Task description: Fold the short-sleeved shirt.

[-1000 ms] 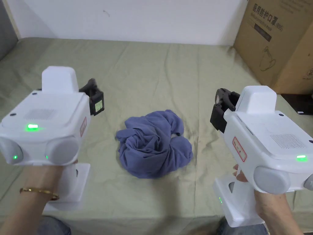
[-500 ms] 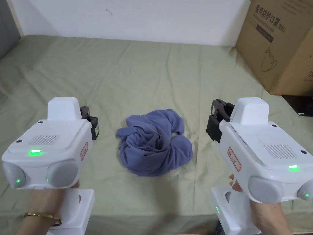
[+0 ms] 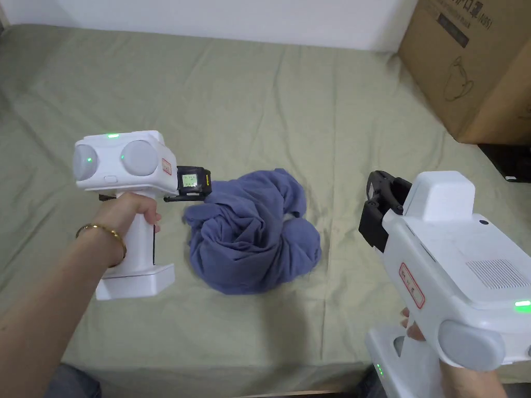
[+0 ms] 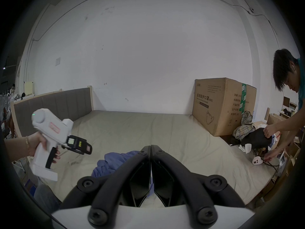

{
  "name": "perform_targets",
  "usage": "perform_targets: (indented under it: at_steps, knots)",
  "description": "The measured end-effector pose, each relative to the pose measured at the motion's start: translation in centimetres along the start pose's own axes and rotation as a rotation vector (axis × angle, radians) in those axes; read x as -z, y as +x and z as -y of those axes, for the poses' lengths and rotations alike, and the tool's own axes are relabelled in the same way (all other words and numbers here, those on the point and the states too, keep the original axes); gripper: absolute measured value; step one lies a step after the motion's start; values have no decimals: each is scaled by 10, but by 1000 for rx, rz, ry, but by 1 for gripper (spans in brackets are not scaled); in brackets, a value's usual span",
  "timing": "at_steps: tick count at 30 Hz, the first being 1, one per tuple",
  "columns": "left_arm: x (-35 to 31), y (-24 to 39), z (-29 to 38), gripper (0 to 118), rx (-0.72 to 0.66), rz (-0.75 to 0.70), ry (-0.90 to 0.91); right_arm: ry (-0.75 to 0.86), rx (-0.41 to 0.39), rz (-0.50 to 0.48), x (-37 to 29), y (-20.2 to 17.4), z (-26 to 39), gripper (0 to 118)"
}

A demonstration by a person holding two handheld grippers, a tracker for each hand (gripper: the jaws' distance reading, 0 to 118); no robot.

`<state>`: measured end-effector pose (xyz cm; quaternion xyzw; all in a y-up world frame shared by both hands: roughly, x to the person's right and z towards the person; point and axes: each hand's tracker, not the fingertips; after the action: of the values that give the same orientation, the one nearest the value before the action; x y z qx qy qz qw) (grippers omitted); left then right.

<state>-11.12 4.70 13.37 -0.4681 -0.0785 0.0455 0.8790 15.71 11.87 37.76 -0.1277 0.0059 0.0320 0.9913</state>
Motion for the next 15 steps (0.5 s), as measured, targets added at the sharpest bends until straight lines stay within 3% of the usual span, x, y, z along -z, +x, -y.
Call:
perform_targets:
  at_steps: [6,9,10,13,14,15]
  knots:
    - [80,15,-9,117,4,-53,-192,-63,-2,21,24,13,11,0]
    - [103,16,-7,108,-26,-52,-225,-93,3,36,36,20,15,0]
    - [109,16,-6,98,-39,-62,-224,-102,6,42,40,22,17,0]
    - [114,15,-2,22,-74,29,-220,-121,8,48,48,25,20,0]
    - [113,15,0,7,-92,89,-215,-127,8,49,49,25,21,0]
    - [110,15,1,5,-104,104,-209,-131,9,48,51,25,21,0]
